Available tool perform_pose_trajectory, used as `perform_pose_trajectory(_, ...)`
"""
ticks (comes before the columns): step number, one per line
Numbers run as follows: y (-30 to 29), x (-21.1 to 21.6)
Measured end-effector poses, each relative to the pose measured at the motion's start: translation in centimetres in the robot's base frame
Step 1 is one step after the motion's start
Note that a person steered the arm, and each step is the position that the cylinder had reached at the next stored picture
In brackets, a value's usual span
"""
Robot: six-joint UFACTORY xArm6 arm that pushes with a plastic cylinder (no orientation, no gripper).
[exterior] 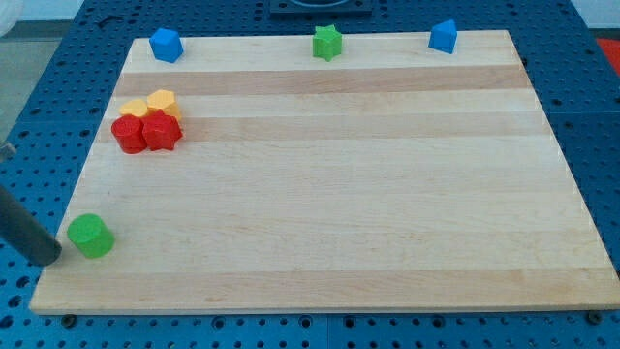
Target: Move green circle towards center right
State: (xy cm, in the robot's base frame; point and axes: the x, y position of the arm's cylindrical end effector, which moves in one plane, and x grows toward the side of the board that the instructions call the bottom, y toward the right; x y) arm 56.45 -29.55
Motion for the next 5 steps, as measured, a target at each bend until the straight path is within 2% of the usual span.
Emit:
perform_pose_trajectory(1,3.4,-0.4)
perform_pose_trajectory(3,15.3,-1.9)
perform_pose_trajectory(4,16.9,-2.3)
perform_pose_trajectory(5,13.7,-0.3)
